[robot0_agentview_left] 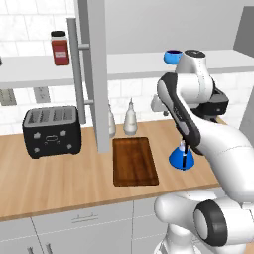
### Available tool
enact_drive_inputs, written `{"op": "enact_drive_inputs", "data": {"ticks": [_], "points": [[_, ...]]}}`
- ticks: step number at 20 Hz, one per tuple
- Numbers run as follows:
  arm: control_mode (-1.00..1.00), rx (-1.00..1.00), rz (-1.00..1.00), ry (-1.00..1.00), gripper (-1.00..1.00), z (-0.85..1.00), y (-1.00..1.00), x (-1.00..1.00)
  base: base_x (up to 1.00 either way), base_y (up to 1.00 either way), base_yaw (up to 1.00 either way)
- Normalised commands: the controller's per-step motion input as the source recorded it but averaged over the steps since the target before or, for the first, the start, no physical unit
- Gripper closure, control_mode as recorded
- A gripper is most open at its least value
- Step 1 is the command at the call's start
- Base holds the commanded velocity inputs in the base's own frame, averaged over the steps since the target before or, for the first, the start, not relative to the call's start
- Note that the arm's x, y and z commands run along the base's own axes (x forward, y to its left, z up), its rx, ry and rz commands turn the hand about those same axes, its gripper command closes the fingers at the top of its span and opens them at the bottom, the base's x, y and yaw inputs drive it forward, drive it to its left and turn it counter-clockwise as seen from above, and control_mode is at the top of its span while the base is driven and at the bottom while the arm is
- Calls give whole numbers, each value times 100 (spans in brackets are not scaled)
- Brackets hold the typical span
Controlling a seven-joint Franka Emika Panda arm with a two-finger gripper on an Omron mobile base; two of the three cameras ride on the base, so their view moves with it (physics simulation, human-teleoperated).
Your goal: Pick the kettle from the counter and place it on the tray. Then pick the mug from the cabinet and place it on the tray. Then close the cabinet doors.
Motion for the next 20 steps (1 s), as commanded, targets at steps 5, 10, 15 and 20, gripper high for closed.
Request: {"op": "enact_drive_inputs", "data": {"ticks": [5,10,15,20], "points": [[-100,0,-4,0,-100,-1,-57,-30,0,0,0],[-100,2,-10,0,-100,-14,-79,-6,0,0,0],[-100,-1,0,0,-100,-1,-3,0,0,0,0],[-100,1,0,-1,-100,-46,-24,6,0,0,0]]}}
